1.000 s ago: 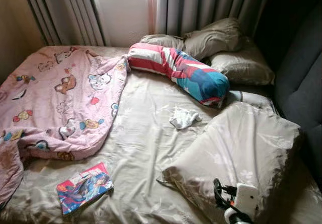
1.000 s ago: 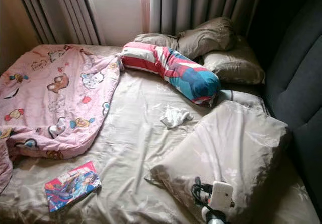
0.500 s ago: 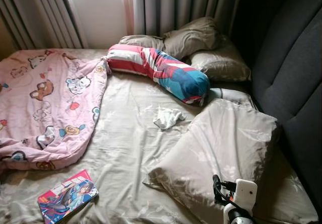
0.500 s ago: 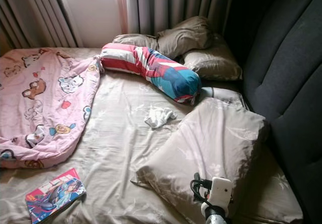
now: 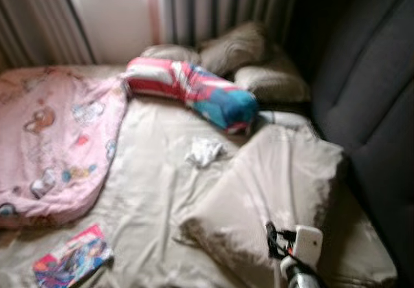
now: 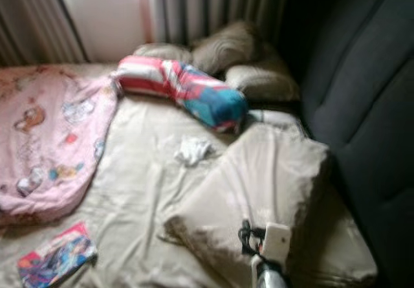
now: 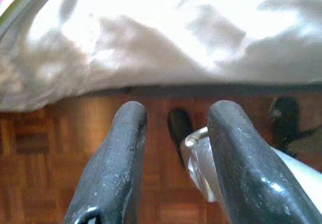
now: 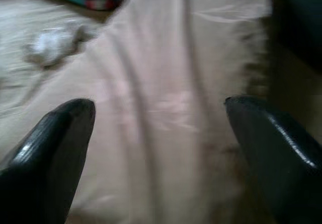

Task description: Clean up the room

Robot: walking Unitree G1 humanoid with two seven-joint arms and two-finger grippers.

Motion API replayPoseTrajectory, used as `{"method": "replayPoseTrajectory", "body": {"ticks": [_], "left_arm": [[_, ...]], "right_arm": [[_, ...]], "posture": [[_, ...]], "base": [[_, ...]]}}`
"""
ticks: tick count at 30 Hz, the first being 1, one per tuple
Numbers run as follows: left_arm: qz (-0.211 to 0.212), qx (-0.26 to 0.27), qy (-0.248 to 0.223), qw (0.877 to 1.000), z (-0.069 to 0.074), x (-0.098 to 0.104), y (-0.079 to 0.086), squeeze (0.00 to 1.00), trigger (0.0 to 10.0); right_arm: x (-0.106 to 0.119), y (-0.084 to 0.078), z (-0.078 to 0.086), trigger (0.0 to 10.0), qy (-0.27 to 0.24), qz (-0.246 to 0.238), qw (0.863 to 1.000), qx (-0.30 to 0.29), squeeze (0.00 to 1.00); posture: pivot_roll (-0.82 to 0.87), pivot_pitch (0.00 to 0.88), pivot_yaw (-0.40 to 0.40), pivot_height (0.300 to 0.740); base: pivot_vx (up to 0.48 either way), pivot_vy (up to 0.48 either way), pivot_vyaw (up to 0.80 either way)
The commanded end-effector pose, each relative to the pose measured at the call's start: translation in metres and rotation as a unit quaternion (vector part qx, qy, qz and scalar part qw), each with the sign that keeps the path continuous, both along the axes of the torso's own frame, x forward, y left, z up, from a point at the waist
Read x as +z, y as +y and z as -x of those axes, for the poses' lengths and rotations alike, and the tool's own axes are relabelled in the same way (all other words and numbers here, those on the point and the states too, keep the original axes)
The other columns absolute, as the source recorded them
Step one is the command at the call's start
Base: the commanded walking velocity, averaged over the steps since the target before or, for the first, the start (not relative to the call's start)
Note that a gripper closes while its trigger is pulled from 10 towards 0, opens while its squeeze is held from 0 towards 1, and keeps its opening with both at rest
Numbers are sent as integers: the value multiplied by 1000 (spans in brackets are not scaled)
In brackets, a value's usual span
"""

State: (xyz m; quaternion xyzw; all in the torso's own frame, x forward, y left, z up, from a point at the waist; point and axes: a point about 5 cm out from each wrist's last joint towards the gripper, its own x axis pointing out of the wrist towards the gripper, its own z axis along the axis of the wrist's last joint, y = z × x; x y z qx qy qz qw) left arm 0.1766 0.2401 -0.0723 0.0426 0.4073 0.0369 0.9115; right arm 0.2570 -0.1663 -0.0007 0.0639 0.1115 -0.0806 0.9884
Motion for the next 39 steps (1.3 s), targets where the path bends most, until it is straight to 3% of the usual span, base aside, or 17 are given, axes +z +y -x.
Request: {"method": "replayPoseTrajectory", "body": {"ticks": [1, 7, 13, 39], "left_arm": [[-2, 7, 25, 1000, 15, -6, 4, 0, 10000], [-1, 9, 25, 1000, 15, -7, 3, 0, 10000], [0, 11, 25, 1000, 15, -7, 4, 0, 10000], [11, 16, 20, 1000, 15, -6, 3, 0, 10000]], "right_arm": [[2, 2, -1, 10000, -7, -1, 1000, -1, 0], [-5, 3, 2, 10000, 21, -2, 1000, 7, 0], [-16, 11, 6, 10000, 64, -11, 996, 53, 0], [-12, 5, 0, 10000, 57, -12, 997, 44, 0]], "posture": [[-13, 170, -17, 740], [-14, 172, -17, 740], [-15, 175, -16, 740], [-14, 173, -13, 740]], "base": [[0, 0, 0], [0, 0, 0], [0, 0, 0], [39, 0, 0]]}}
